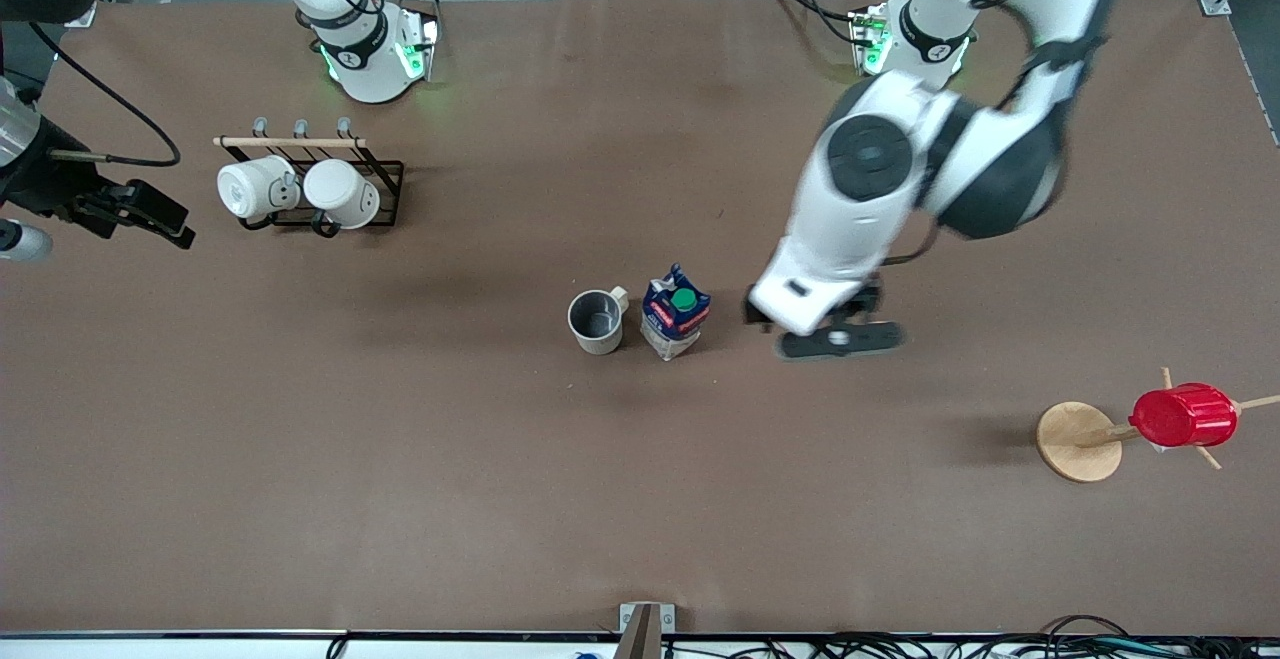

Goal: Place cup and milk on table

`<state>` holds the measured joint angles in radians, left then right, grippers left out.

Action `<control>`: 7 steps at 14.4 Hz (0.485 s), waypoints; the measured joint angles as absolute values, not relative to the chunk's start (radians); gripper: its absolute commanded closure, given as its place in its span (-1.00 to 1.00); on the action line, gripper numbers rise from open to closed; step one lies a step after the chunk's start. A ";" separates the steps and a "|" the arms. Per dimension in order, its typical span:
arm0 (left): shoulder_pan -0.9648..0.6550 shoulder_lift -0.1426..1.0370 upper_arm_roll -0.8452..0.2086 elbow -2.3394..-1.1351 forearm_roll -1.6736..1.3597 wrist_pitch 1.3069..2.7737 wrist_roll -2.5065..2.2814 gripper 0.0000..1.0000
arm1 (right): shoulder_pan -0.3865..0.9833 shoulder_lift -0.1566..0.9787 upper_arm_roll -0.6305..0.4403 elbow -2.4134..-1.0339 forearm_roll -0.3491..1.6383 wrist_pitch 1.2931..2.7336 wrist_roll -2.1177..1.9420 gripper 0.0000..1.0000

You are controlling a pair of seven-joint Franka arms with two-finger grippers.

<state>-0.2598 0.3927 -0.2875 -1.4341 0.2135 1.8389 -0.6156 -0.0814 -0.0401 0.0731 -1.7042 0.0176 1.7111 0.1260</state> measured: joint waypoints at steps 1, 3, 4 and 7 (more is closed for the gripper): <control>-0.224 0.351 -0.288 -1.434 0.213 1.808 -0.567 -1.00 | -0.087 -0.041 0.073 -1.706 0.018 1.711 0.111 -0.97; -0.165 0.290 -0.288 -1.437 0.213 1.760 -0.487 -1.00 | -0.095 -0.041 0.072 -1.712 0.018 1.708 0.094 -0.95; -0.142 0.273 -0.288 -1.440 0.213 1.751 -0.450 -1.00 | -0.095 -0.041 0.073 -1.714 0.018 1.701 0.089 -0.95; -0.063 0.251 -0.289 -1.443 0.201 1.739 -0.334 -1.00 | -0.095 -0.042 0.077 -1.715 0.018 1.685 0.082 -0.95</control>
